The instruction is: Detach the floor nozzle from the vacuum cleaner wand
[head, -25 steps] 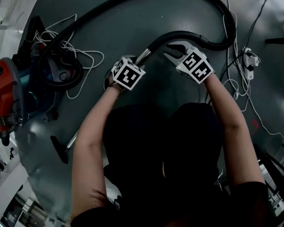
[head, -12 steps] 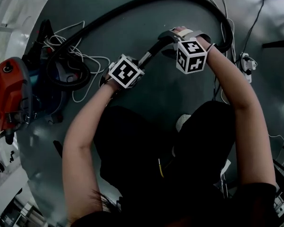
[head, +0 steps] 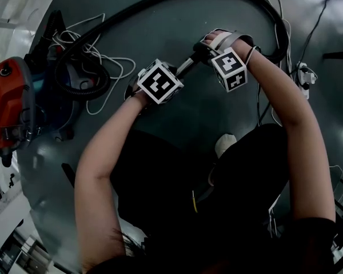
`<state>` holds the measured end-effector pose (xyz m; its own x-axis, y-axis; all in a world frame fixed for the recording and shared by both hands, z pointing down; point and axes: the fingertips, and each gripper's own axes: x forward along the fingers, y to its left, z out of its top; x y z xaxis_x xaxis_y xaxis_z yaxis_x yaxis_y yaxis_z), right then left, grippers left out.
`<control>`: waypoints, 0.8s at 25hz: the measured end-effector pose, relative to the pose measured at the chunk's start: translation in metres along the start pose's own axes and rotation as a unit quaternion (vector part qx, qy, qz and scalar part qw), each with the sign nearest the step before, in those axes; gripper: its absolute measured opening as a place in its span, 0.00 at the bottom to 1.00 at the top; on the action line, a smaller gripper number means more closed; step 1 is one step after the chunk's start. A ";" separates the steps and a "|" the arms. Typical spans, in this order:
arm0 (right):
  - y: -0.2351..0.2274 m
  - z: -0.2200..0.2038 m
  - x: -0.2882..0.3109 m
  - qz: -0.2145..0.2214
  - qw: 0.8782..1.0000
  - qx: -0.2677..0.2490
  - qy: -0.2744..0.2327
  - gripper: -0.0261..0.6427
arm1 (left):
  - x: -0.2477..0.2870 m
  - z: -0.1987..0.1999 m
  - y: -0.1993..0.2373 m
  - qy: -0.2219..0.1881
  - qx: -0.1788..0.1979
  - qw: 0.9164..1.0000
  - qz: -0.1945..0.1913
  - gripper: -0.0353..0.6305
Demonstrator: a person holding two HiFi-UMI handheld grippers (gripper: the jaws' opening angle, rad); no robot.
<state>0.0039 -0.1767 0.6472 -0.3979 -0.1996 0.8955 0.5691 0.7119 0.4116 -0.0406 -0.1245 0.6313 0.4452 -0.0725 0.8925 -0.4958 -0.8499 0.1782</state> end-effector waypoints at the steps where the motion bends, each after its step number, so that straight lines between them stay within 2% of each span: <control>1: 0.000 0.000 0.001 0.000 1.000 -0.005 0.004 0.27 | 0.000 -0.001 0.001 0.003 -0.001 1.000 0.001 0.29; 8: 0.008 0.000 0.003 0.019 1.000 0.003 0.005 0.27 | 0.007 0.000 -0.006 -0.006 0.011 1.000 -0.002 0.30; 13: 0.004 -0.002 0.000 0.002 1.000 0.004 0.011 0.27 | 0.020 0.014 -0.005 -0.013 0.024 0.999 0.030 0.34; 16: 0.002 0.002 -0.003 -0.001 1.000 0.005 0.007 0.27 | 0.023 0.023 -0.001 -0.033 -0.004 0.999 0.025 0.33; 20: 0.003 0.003 -0.006 -0.005 1.000 -0.001 0.008 0.27 | 0.029 0.025 -0.001 -0.039 -0.048 0.998 -0.018 0.32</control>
<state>0.0058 -0.1719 0.6424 -0.3927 -0.2169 0.8937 0.5670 0.7081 0.4210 -0.0087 -0.1384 0.6465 0.5189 -0.0867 0.8504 -0.5460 -0.7991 0.2517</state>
